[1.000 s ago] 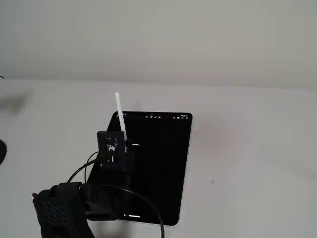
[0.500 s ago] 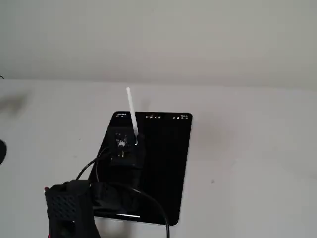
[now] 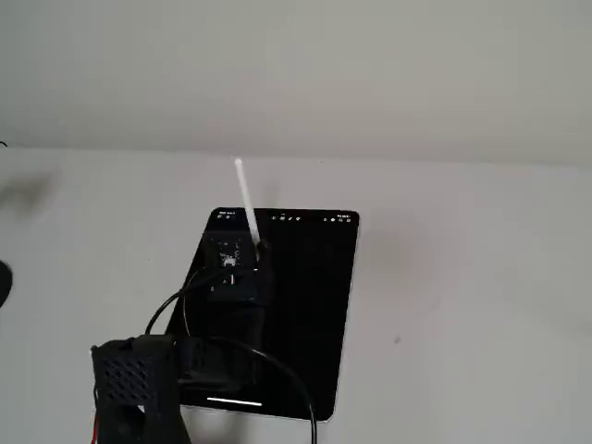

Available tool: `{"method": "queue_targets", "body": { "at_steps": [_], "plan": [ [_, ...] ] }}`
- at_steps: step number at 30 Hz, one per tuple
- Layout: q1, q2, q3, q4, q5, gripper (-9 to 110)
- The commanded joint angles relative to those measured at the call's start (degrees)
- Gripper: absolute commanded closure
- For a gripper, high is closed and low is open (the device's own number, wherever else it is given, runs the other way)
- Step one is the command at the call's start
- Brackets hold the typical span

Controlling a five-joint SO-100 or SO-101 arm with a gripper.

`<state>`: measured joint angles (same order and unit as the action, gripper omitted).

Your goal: Draw a circular shape on the ipad using the apple pencil

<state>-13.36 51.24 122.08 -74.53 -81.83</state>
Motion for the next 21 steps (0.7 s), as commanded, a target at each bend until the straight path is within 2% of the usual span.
{"method": "queue_targets", "body": {
  "at_steps": [1,21],
  "plan": [
    [-0.53,0.53,-3.25,0.26,-0.35,102],
    [-1.76,0.18,-1.67,0.62,-0.18,102]
  ]
}}
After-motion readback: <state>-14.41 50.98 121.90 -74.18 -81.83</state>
